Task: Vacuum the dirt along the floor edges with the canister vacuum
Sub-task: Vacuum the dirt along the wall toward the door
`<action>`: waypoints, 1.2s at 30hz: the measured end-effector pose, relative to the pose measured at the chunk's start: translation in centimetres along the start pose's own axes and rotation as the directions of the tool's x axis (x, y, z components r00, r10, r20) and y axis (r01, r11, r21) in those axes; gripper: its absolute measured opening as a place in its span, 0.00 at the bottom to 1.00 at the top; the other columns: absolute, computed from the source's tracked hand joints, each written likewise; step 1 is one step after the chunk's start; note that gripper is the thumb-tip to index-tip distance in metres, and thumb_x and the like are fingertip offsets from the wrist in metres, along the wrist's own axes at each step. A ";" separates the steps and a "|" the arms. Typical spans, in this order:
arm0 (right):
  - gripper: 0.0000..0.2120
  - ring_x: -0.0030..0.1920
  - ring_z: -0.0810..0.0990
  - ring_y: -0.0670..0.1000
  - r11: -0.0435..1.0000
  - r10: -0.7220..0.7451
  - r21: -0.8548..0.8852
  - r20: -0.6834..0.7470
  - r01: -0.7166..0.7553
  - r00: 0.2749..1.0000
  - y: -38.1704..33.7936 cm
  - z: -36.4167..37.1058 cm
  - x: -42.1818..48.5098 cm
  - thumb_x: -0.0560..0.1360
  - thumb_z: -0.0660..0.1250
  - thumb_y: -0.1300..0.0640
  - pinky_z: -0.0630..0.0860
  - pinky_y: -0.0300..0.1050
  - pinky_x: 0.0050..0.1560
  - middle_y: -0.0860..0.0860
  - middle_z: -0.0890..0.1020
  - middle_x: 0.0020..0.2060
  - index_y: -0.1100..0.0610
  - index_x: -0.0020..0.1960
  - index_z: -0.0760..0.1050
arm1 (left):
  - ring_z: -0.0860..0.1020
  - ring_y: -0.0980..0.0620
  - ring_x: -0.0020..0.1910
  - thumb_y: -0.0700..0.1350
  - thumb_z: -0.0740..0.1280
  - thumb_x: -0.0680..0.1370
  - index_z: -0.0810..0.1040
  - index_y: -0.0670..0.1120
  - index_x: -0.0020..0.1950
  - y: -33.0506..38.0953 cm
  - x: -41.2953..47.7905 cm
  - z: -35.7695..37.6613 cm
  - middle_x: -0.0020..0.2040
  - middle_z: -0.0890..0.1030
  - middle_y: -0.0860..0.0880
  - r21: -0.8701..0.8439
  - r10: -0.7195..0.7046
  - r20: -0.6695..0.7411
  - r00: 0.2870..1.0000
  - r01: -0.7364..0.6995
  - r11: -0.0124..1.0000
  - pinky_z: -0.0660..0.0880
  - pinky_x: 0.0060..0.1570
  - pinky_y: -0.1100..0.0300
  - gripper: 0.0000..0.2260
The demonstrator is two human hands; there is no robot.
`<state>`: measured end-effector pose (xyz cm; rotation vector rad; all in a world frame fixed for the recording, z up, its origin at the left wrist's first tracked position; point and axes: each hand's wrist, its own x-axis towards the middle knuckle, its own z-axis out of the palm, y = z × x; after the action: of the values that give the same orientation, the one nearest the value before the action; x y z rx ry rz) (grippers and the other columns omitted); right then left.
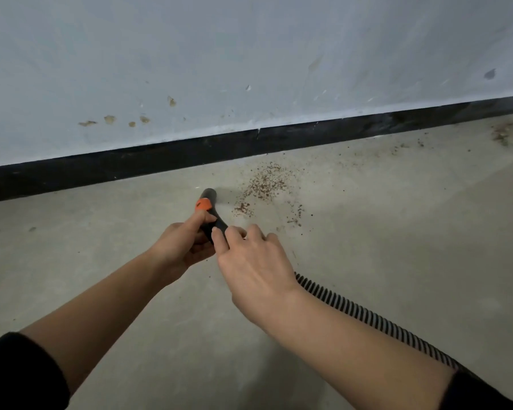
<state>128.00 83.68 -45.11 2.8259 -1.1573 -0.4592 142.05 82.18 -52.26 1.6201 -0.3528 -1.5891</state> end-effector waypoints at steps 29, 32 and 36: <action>0.37 0.55 0.72 0.59 0.994 -0.086 -0.077 -0.029 0.083 0.996 5.5 3.8 -8.6 0.73 0.64 0.62 0.62 0.48 0.42 0.57 0.70 0.62 0.58 0.77 0.50 | 0.82 0.52 0.33 0.40 0.67 0.78 0.76 0.36 0.50 -4.1 -4.6 7.1 0.36 0.81 0.41 -0.222 -0.152 0.059 0.987 0.162 0.961 0.81 0.45 0.60 0.07; 0.39 0.49 0.75 0.57 0.990 -0.093 -0.114 -0.031 0.089 0.995 6.1 4.3 -9.1 0.69 0.69 0.60 0.62 0.47 0.38 0.55 0.75 0.56 0.57 0.76 0.58 | 0.83 0.47 0.43 0.41 0.69 0.77 0.77 0.35 0.55 -5.3 -4.7 7.3 0.48 0.82 0.38 -0.279 -0.144 0.054 0.988 0.154 0.948 0.82 0.40 0.62 0.11; 0.38 0.46 0.75 0.56 0.990 -0.098 -0.109 -0.037 0.093 0.995 6.9 4.9 -9.7 0.66 0.71 0.61 0.62 0.47 0.36 0.53 0.76 0.53 0.56 0.75 0.62 | 0.83 0.44 0.49 0.41 0.70 0.76 0.75 0.33 0.59 -5.9 -4.8 7.8 0.54 0.82 0.35 -0.285 -0.134 0.045 0.990 0.141 0.948 0.80 0.46 0.59 0.15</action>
<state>115.38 85.78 -46.22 2.7932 -0.9633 -0.4504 132.00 86.50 -52.06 1.4260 -0.0176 -1.6787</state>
